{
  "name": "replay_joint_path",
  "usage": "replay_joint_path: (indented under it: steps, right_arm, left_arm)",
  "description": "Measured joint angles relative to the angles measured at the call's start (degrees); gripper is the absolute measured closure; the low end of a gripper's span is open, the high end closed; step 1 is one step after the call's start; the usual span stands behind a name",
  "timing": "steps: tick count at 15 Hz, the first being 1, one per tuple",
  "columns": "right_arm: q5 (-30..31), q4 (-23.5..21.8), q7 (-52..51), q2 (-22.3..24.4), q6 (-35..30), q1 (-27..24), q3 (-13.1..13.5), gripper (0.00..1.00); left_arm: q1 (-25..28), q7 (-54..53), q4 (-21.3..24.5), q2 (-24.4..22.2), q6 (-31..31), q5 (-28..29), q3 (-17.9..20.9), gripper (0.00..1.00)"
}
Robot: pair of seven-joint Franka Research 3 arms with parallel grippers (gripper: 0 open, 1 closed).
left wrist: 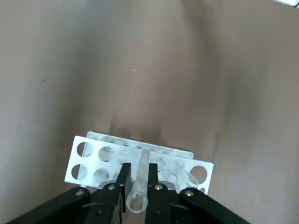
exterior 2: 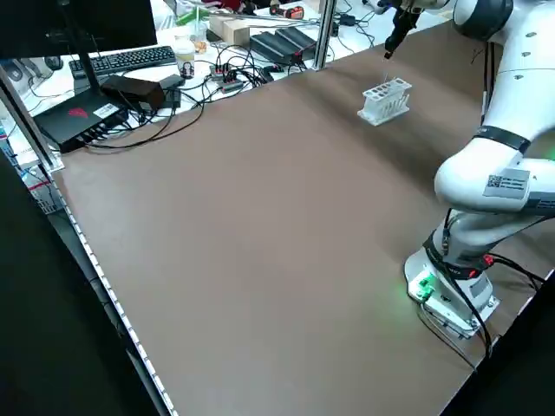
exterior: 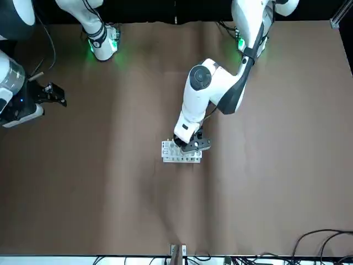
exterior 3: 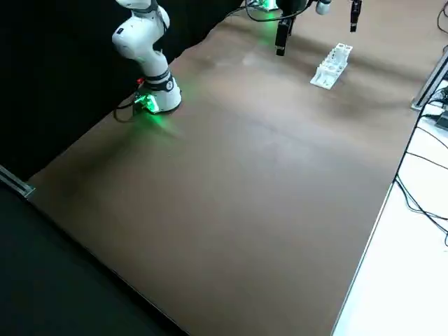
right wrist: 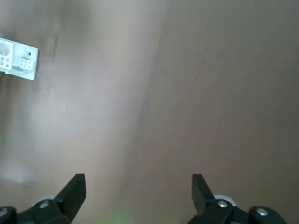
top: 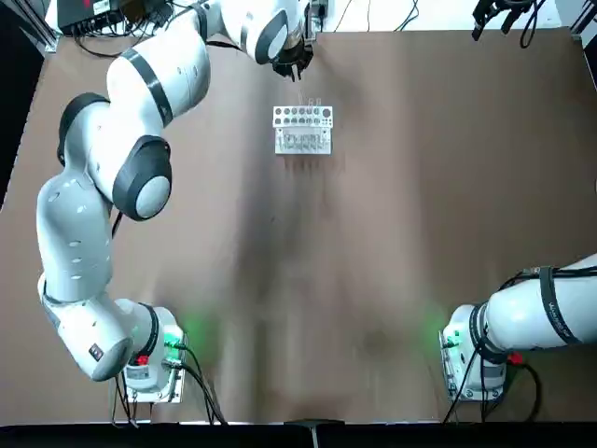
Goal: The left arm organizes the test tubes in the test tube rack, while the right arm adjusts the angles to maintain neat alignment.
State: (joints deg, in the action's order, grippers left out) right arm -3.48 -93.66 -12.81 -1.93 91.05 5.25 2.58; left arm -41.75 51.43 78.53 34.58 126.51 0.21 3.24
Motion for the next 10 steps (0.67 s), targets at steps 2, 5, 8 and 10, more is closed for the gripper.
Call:
replay_joint_path:
  steps: [2, 5, 8, 10]
  right_arm:
    - [0.0, 0.0, 0.0, 0.0, 0.0, 0.0, 0.0, 0.0]
    - [0.0, 0.0, 0.0, 0.0, 0.0, 0.01, 0.0, 0.0]
    - [0.0, 0.0, 0.0, 0.0, 0.0, 0.03, 0.0, 0.0]
    - [0.0, 0.0, 0.0, 0.0, 0.0, 0.03, 0.0, 0.0]
  left_arm:
    - [0.0, -0.03, 0.01, 0.22, 0.01, 0.0, 0.01, 0.8]
    - [0.0, -0.26, 0.01, 0.45, 0.02, 0.0, 0.02, 0.8]
    - [-0.12, -0.39, 0.03, 0.67, 0.06, 0.0, 0.02, 0.79]
    - [-0.34, -0.4, 0.03, 0.71, 0.09, 0.0, 0.02, 0.79]
